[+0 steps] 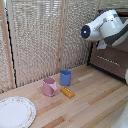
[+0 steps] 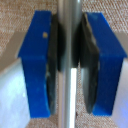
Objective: Propose to navigate your clamp on the clench of the first drawer. Use gentle force to register to the cabinet. Send posterior your swing mandate till over it lurks, a cup of pink essence. Fortify your grip after aiming concentric with the pink cup’s periphery. Manoeuvre the pink towards the cabinet's top. Drop your compression till the cup is resting inside.
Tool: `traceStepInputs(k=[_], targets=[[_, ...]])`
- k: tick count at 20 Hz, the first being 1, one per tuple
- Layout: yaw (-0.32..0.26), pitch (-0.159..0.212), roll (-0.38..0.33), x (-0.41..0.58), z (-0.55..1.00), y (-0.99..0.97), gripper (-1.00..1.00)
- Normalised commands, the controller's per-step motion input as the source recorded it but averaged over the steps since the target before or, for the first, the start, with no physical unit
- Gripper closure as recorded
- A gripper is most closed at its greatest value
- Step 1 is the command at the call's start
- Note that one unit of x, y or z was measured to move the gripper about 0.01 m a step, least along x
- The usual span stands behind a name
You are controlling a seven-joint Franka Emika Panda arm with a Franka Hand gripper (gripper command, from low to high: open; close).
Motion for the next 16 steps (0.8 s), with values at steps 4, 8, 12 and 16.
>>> traceStepInputs(k=[4,8,12,16], targets=[[-0.050,0.045,0.000,0.344,0.07,0.83,1.00],[-0.091,0.061,-0.008,0.473,0.02,0.42,1.00],[-0.014,0.019,-0.010,0.222,-0.01,0.05,-1.00],[0.031,0.031,0.033,0.182,0.14,0.10,-1.00]])
